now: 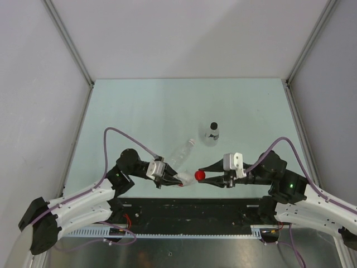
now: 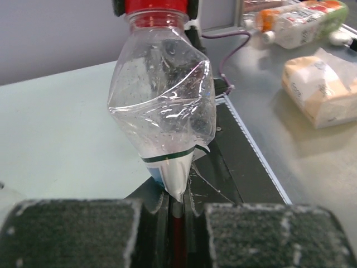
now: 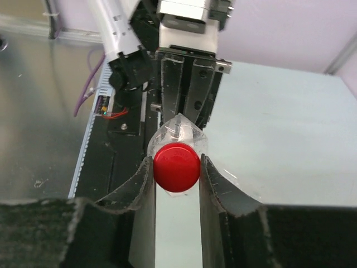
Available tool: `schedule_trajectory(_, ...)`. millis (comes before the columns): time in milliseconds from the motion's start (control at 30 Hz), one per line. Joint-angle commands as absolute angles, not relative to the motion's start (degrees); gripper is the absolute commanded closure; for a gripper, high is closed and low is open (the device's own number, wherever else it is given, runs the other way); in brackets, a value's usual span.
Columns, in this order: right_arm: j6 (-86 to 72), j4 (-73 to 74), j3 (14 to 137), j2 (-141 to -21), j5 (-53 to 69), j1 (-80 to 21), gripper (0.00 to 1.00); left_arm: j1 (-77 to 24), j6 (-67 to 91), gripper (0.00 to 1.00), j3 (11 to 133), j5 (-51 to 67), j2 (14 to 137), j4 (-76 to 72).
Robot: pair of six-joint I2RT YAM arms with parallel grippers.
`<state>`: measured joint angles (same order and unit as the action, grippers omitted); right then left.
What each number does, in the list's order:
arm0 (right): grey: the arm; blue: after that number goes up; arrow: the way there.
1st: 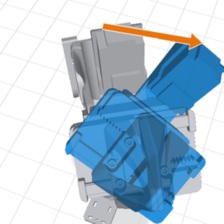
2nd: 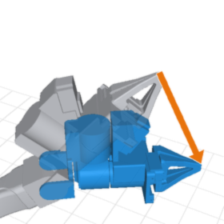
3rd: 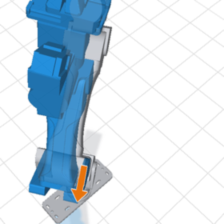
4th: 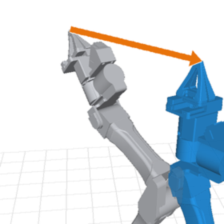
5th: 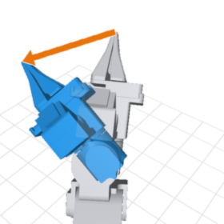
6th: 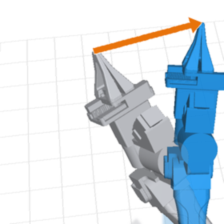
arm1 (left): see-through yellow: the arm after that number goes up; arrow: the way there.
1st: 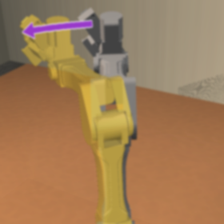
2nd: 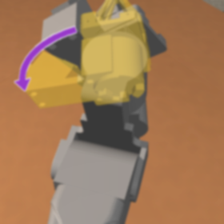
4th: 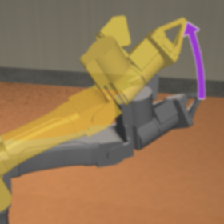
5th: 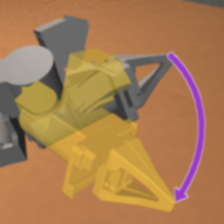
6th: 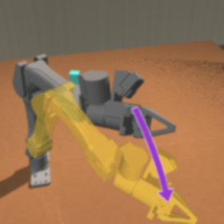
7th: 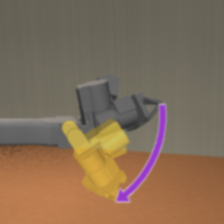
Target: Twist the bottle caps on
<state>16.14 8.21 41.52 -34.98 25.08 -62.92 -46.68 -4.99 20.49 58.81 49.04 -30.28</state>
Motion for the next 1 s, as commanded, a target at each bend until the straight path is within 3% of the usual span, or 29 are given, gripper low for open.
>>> schedule_trajectory(0, -2.6, 1.6, 41.7, -36.7, 5.8, -63.8, 1.00, -46.9, -1.3, 1.00, 23.5, 43.0, 47.0, -31.1)
schedule_trajectory(267, -23.9, -5.8, 36.4, -38.9, -17.8, -66.5, 1.00, -55.8, -5.1, 1.00, 22.7, 15.7, 42.1, -29.7)
schedule_trajectory(500, -28.8, -8.5, 35.6, -40.7, -29.2, -68.8, 1.00, -58.5, -5.5, 1.00, 22.7, 6.7, 43.7, -28.6)
schedule_trajectory(533, -27.6, -8.6, 35.6, -40.1, -29.7, -68.9, 0.95, -58.5, -4.5, 1.00, 22.4, 3.8, 43.4, -28.5)
schedule_trajectory(667, -23.1, -6.8, 35.6, -35.0, -33.9, -68.6, 0.19, -57.5, 1.5, 0.93, 21.6, -11.3, 42.7, -25.9)
schedule_trajectory(700, -22.8, -5.4, 35.6, -33.5, -36.5, -68.5, 0.10, -55.8, 4.3, 0.92, 22.4, -13.4, 43.0, -23.3)
schedule_trajectory(767, -22.9, -1.2, 35.6, -31.3, -43.0, -68.2, 0.03, -50.8, 9.3, 0.93, 24.7, -14.1, 44.6, -17.3)
schedule_trajectory(967, -33.1, 16.9, 35.6, -27.7, -60.6, -66.8, 0.01, -36.1, 16.7, 0.84, 30.0, -9.8, 55.8, -4.3)
